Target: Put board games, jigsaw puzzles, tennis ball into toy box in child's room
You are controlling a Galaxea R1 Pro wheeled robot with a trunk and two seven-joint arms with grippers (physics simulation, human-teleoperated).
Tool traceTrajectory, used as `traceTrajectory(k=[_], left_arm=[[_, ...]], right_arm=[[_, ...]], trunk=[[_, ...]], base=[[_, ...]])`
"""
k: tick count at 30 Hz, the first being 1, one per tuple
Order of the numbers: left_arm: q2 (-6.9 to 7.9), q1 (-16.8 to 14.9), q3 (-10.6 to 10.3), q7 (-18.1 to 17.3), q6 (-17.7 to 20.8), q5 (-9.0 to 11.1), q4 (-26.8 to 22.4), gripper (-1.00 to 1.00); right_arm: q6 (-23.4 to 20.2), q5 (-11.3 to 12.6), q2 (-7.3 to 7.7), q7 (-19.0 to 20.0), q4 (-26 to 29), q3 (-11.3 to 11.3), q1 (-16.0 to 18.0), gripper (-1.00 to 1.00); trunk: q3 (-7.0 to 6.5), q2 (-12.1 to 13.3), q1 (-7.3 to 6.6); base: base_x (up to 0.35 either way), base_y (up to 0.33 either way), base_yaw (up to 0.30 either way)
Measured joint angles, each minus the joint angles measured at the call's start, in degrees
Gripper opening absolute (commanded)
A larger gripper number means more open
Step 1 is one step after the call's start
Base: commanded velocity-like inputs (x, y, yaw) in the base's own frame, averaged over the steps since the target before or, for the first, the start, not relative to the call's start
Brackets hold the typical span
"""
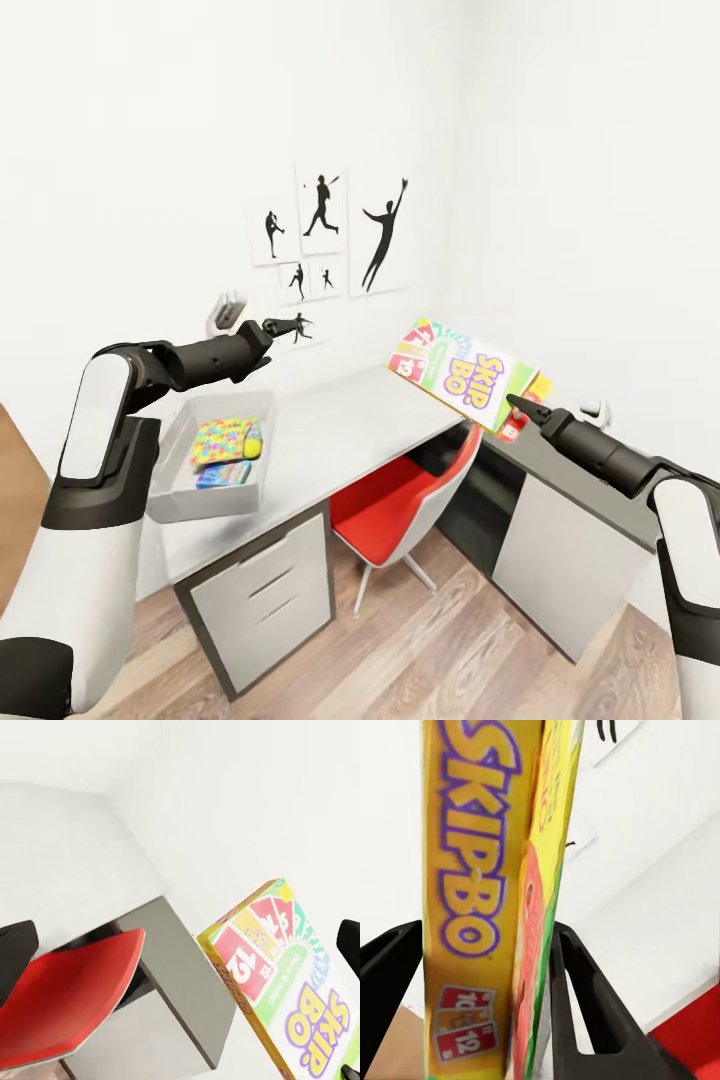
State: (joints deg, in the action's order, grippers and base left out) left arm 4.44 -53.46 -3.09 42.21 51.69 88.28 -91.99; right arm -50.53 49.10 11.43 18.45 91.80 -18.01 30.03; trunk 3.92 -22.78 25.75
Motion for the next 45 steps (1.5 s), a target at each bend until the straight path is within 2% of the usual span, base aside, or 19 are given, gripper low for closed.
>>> traceTrajectory(k=[24, 34, 45], left_arm=[[0.01, 0.0, 0.0, 0.0, 0.0, 0.2, 0.2, 1.00], [-0.01, 0.0, 0.0, -0.1, 0.0, 0.2, 0.3, 1.00], [-0.02, -0.1, -0.1, -0.1, 0.0, 0.2, 0.4, 1.00]], right_arm=[[0.0, 0.1, 0.00, 0.0, -0.3, -0.6, 0.1, -1.00], [0.0, 0.1, 0.01, -0.2, -0.3, -0.7, 0.1, -1.00], [0.0, 0.6, 0.02, -3.2, -0.3, -0.7, 0.1, -1.00]], trunk=[[0.00, 0.0, -0.01], [-0.02, 0.0, -0.02], [-0.28, 0.0, -0.02]], base=[[0.055, 0.283, 0.261], [0.145, 0.287, 0.010], [0.148, 0.287, -0.216]])
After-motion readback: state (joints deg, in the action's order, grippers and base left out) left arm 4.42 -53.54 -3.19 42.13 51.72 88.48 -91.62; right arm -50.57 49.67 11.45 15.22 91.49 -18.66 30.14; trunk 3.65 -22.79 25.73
